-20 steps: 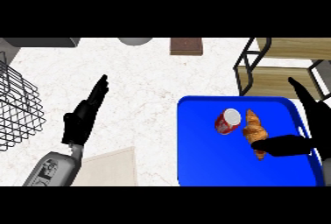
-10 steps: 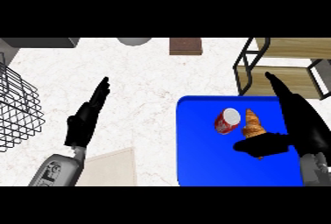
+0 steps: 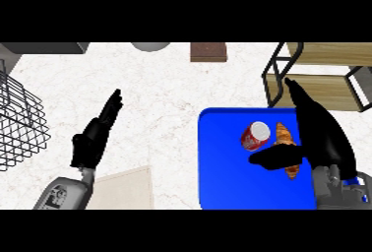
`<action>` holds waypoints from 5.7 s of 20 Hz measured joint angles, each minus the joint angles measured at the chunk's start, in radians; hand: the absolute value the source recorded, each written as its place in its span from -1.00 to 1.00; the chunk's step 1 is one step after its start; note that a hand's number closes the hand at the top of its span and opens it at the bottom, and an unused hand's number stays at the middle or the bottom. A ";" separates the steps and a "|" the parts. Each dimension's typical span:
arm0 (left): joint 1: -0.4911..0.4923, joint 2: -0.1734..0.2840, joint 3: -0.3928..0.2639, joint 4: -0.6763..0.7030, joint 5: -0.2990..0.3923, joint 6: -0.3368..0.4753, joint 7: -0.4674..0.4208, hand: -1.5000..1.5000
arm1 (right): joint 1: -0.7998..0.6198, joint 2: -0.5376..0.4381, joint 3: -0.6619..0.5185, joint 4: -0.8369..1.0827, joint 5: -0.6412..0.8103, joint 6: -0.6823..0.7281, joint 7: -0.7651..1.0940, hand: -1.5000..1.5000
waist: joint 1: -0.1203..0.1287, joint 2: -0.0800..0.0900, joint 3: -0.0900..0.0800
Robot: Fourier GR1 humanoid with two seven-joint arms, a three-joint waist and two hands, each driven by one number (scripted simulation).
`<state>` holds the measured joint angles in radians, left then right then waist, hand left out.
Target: Pick the can from the tray and place it in the tiered shelf
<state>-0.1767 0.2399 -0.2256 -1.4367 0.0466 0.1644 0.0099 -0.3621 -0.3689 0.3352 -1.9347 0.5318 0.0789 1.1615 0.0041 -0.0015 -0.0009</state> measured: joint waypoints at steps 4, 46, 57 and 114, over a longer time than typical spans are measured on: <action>-0.008 -0.015 -0.001 -0.003 -0.021 0.007 0.014 0.00 | -0.001 0.051 0.008 0.016 0.050 0.009 -0.001 -1.00 | -0.003 0.000 0.000; 0.013 -0.091 0.120 0.005 -0.111 -0.104 -0.004 0.00 | 0.086 0.317 -0.140 0.326 0.336 0.074 -0.167 -1.00 | -0.004 0.001 0.001; 0.011 -0.120 0.144 -0.017 -0.149 -0.132 0.027 0.00 | 0.090 0.352 -0.158 0.426 0.359 0.060 -0.219 1.00 | -0.003 0.001 0.001; 0.012 -0.162 0.182 -0.012 -0.190 -0.163 0.015 0.00 | -0.348 0.202 -0.394 -0.243 0.473 0.257 -0.195 1.00 | -0.003 0.000 0.000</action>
<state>-0.1651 0.0775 -0.0433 -1.4485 -0.1434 0.0016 0.0248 -0.7105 -0.1669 -0.0587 -2.1774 1.0049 0.3363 0.9662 0.0014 -0.0015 -0.0006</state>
